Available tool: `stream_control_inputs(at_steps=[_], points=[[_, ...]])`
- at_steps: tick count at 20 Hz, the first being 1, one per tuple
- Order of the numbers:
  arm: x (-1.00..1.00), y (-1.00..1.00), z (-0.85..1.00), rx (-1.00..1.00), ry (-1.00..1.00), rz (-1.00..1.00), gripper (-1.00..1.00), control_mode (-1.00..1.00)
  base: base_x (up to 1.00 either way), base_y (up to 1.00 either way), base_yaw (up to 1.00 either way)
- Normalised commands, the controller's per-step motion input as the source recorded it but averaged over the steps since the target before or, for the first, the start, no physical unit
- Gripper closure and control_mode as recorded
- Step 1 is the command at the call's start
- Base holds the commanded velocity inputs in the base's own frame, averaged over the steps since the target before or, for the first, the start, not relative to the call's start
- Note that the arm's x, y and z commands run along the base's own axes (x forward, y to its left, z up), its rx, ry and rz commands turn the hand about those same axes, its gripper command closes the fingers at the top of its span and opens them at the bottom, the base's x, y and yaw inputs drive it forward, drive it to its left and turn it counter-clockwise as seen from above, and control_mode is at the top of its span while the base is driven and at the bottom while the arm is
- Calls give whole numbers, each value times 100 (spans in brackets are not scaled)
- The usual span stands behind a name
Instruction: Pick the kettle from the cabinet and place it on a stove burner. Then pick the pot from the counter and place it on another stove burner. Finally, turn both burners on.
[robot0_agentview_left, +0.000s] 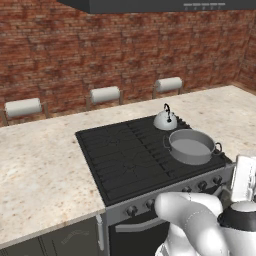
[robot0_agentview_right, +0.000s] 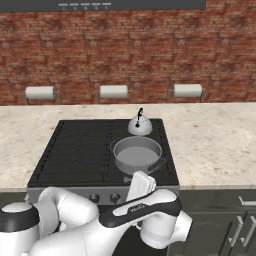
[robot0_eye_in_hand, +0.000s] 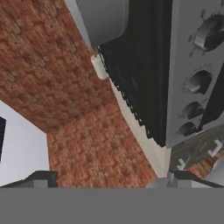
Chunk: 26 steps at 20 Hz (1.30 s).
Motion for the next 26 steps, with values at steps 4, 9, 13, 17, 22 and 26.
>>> stream_control_inputs(at_steps=[4,9,13,17,22,26], points=[[-19,0,-16,13,2,0,-100,-100,0,0,0],[-38,7,-3,10,0,-1,-100,-100,0,0,0],[-9,11,0,10,1,0,-100,-100,0,0,0],[16,13,0,15,11,0,-100,-100,0,0,0],[12,8,-4,19,11,0,-100,-100,0,0,0],[-7,0,-14,8,1,0,-100,-100,0,0,0]])
